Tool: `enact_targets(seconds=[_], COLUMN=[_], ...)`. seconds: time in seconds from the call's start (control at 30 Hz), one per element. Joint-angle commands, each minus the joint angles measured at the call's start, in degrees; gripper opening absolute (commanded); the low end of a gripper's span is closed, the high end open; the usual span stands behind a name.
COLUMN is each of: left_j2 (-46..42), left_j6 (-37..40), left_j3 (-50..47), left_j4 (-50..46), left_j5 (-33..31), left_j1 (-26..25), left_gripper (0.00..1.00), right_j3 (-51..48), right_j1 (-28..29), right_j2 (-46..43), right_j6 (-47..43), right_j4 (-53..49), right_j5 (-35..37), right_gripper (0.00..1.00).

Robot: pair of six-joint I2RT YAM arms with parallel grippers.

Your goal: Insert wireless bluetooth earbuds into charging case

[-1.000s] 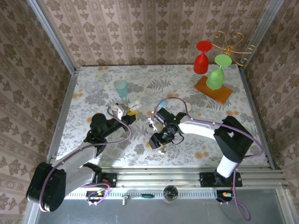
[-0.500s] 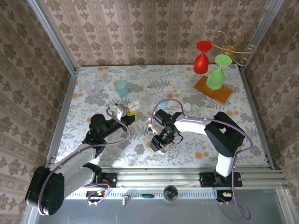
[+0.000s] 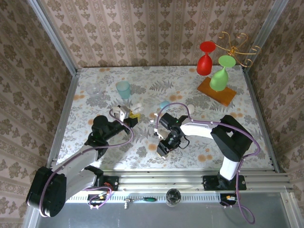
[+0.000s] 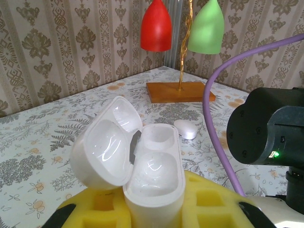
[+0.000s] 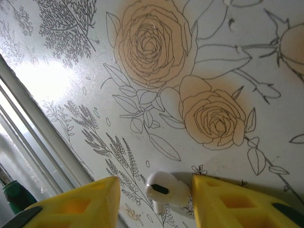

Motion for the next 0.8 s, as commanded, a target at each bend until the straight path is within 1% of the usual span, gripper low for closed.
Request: enact_targets(seconds=[0.0, 0.13, 0.23, 0.47, 0.6, 0.77], left_j2=[0.1, 0.3, 0.3, 0.2, 0.2, -0.2], left_j6=[0.6, 0.7, 0.8, 0.9, 0.9, 0.7], left_j3=[1.6, 1.6, 1.6, 1.6, 1.6, 1.6], left_j4=[1.1, 1.0, 0.9, 0.8, 1.0, 0.7], left_j5=[0.7, 0.8, 0.8, 0.9, 1.0, 1.0], left_j1=[0.3, 0.3, 0.3, 0.3, 0.3, 0.3], left_gripper=[0.0, 0.0, 0.0, 0.0, 0.0, 0.0], right_j3=[-0.4, 0.3, 0.9, 2.7, 4.1, 5.0], right_j1=[-0.1, -0.2, -0.2, -0.2, 0.1, 0.3], right_j2=[-0.8, -1.3, -2.1, -3.6, -1.9, 1.9], right_j6=[-1.1, -1.3, -1.5, -2.1, -2.7, -3.7], right_j4=[-3.5, -3.7, -3.2, -2.5, -1.4, -1.0], right_j5=[0.4, 0.6, 0.7, 2.0, -0.9, -2.4], right_gripper=[0.42, 0.42, 0.46, 0.5, 0.5, 0.5])
